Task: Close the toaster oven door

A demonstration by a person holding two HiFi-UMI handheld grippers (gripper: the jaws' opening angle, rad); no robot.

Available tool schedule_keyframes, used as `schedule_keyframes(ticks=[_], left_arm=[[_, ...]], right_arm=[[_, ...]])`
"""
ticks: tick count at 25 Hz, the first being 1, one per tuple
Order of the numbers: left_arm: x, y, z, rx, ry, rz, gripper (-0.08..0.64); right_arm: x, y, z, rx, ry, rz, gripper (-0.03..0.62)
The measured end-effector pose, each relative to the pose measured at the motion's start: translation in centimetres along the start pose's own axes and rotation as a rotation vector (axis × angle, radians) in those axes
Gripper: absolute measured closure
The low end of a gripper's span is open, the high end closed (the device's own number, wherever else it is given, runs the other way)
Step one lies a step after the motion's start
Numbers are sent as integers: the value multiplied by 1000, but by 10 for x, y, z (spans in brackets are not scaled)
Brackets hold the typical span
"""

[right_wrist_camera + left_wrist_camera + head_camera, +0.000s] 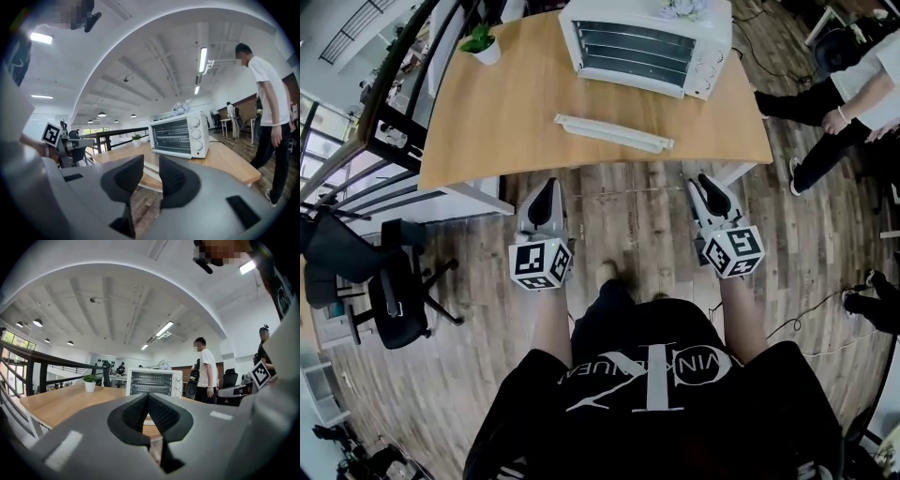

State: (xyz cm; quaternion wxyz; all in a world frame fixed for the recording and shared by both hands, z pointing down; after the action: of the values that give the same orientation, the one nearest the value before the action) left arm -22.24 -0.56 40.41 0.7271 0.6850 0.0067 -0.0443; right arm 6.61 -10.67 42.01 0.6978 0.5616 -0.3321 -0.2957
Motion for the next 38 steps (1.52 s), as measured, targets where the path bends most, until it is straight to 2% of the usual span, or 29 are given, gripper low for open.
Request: schedule_keyframes(ticks=[10, 17, 24, 31, 38], left_arm=[[-27, 4, 57, -28, 176, 13, 550], [-41, 15, 73, -45, 257, 10, 550], [-43, 33, 82, -75, 305, -14, 550], [-29, 51, 103, -92, 368, -12, 549], [-25, 66, 124, -118, 387, -1, 551]], right_arm=[[-10, 8, 30, 4, 145, 43, 526], [-21, 20, 45, -6, 213, 59, 526], [-23, 36, 56, -41, 251, 84, 526], [-7, 57, 79, -59, 273, 123, 526], [8, 82, 104, -87, 280, 170, 526]])
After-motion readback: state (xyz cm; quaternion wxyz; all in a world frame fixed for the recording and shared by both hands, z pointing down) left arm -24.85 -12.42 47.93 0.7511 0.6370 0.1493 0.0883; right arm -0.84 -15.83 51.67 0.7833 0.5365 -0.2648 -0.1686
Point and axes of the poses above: the fingertips, and each gripper's own axes: z forward along the fingers, x to its right, y out of its underside, the point moved 4 cm from there along -z, backward along the fingers, and after that the axes turned 3 degrees about -y, right-handed, at the moved point
